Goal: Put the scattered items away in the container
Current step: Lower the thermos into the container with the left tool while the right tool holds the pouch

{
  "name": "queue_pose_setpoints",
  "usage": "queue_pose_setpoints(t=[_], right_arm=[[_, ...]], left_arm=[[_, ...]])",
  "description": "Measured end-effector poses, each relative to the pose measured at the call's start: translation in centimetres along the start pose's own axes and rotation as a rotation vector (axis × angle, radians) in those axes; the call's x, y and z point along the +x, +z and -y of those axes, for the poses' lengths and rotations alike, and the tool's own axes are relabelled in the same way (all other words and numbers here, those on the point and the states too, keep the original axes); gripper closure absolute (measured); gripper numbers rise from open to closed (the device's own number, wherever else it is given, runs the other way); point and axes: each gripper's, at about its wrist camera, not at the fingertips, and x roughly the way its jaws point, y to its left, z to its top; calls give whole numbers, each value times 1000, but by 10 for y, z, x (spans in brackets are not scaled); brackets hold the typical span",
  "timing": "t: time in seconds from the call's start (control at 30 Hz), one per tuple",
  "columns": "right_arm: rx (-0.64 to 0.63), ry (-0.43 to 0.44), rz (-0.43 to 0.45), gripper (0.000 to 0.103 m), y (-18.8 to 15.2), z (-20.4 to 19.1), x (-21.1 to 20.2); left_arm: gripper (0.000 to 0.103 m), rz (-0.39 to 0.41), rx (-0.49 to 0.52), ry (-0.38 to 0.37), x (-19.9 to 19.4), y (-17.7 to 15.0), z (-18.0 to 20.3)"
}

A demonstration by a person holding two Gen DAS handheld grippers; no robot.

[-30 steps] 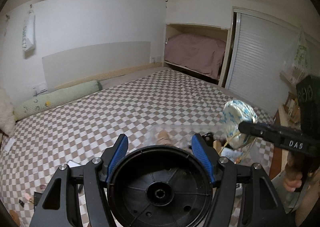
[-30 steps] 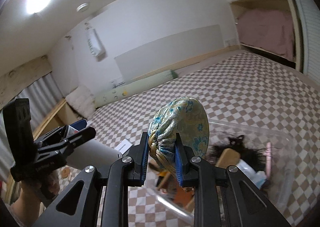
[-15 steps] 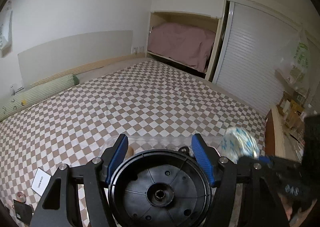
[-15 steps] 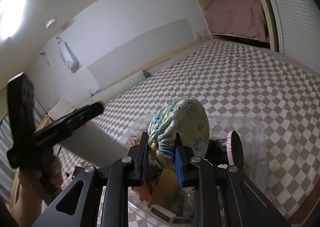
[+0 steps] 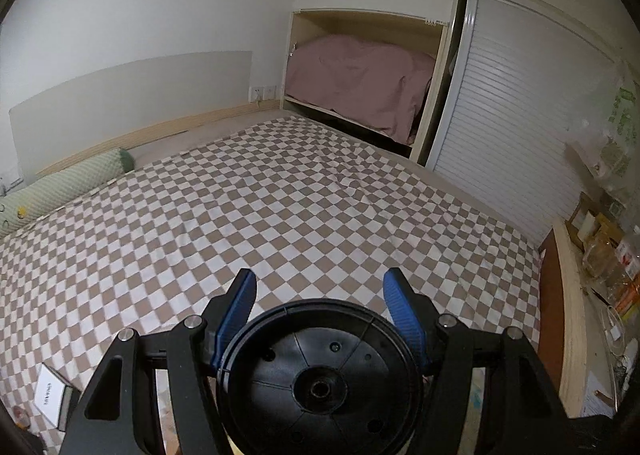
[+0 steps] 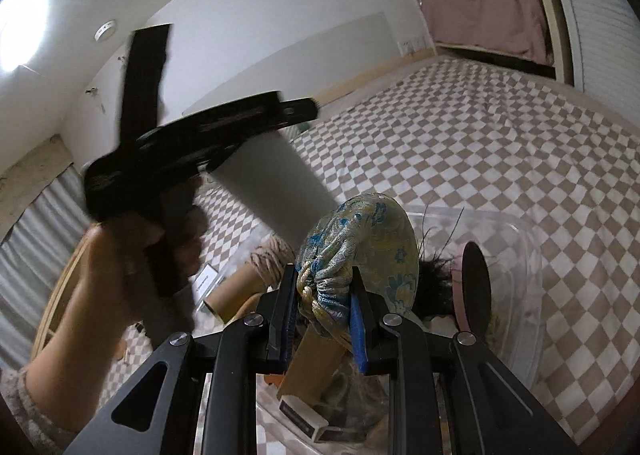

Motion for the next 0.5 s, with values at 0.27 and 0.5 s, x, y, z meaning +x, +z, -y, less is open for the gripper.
queue_pose_setpoints(t=[0.27,0.5], right_arm=[[2,18,7,79,-2,-1,-6],[-14,29,4,79,-2,-11,-8]], left_arm=[[37,-48,-20,45,34,-12,-10],[37,-74,-3,119,41,-20,-16]])
